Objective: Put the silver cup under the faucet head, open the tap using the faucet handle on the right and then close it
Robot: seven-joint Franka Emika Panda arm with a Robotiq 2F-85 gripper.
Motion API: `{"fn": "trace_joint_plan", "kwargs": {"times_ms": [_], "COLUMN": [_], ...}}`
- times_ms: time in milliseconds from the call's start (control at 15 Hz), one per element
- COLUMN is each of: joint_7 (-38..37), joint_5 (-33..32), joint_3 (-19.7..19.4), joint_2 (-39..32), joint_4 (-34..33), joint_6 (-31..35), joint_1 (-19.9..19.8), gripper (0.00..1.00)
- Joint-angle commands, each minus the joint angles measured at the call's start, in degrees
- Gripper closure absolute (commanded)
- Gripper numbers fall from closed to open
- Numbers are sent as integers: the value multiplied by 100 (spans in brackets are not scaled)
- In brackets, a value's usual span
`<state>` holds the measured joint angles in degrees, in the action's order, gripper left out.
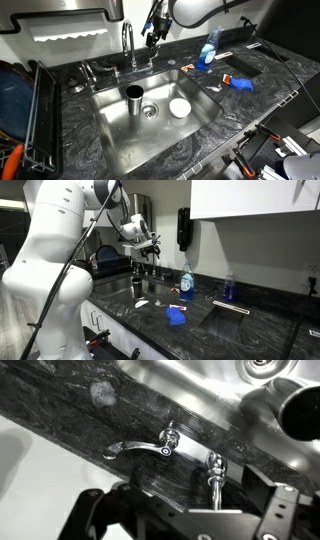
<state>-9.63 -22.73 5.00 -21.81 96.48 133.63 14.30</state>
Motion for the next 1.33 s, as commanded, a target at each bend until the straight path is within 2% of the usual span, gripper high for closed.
{"fn": "trace_joint_plan", "kwargs": {"times_ms": [0,133,200,400,467,800,1267], "joint_7": [1315,2196,2574,3684,3050,3065,3887], "joint_5": [253,247,216,272,186,197,68], "joint_3": [8,30,50,139,-3,0,43], "joint_2": [-314,-403,-413,-479,-339,-341,-543], "joint_4": [-433,-555,-514,-551,-429,-435,-253], "joint_6": [-411,-450,-106,172,-23,-10,890], "joint_1": [-307,-500,-605,-839,-651,-646,-807], "gripper": [0,0,0,0,0,0,0]}}
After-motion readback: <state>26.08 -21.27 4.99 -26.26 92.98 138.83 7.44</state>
